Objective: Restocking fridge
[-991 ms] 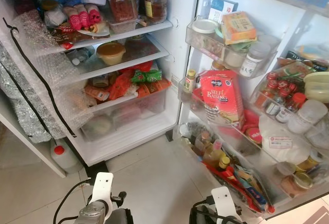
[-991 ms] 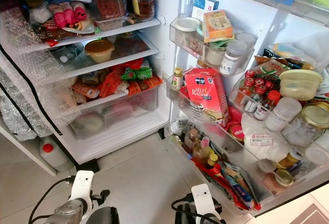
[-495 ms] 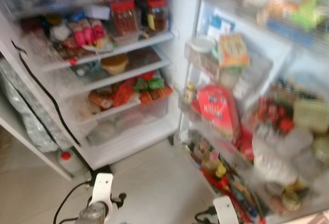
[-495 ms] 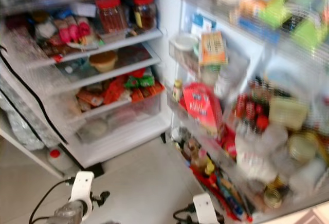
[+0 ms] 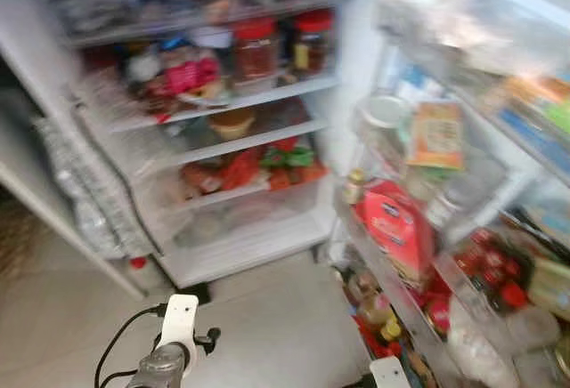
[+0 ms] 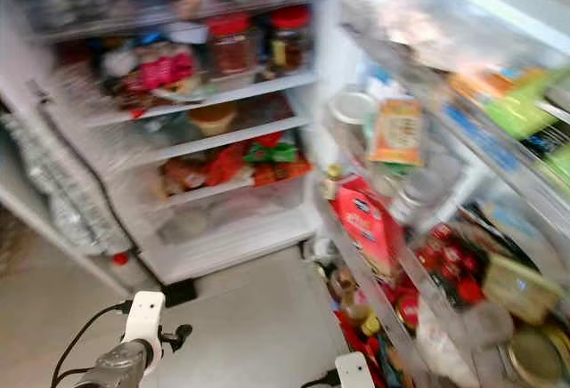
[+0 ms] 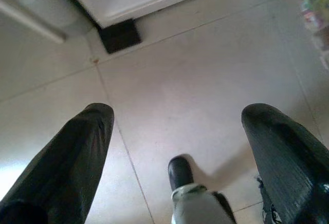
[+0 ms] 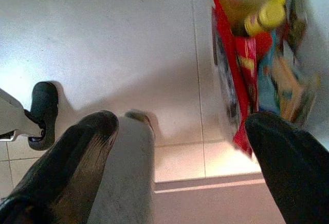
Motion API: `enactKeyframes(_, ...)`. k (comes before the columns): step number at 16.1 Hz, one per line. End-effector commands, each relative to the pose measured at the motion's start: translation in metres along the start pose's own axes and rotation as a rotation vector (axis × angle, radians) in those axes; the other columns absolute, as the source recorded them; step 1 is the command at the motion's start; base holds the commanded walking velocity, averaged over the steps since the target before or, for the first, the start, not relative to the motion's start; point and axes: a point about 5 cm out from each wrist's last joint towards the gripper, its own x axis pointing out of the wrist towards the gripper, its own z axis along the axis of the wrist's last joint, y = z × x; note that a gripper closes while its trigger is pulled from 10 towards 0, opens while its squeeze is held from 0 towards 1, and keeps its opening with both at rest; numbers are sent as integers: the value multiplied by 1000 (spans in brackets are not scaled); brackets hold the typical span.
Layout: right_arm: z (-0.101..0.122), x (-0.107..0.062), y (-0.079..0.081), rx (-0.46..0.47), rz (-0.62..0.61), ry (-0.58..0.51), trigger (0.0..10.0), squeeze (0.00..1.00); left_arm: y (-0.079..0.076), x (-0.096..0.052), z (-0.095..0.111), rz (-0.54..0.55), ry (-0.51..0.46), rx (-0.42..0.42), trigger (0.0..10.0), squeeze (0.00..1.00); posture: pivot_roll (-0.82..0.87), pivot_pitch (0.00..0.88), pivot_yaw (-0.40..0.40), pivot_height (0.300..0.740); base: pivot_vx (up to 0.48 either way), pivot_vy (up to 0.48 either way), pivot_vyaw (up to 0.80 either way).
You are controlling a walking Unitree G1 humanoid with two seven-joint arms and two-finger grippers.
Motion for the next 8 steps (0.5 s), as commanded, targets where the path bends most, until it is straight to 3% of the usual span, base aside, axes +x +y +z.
enactKeyframes(1,-13,-2,1,-1,-1,43,10000,0,0,-1,-6,-2,19,19,10000,0,-144,64,-12,740,0,0,0)
enactKeyframes(7,-14,-3,0,40,-10,45,10000,0,1,-1,-6,1,20,7,10000,0,-141,68,-12,740,0,0,0)
enactKeyframes(8,-13,-2,0,41,-9,39,10000,0,1,-1,-6,1,20,7,10000,0,-141,68,-12,740,0,281,0)
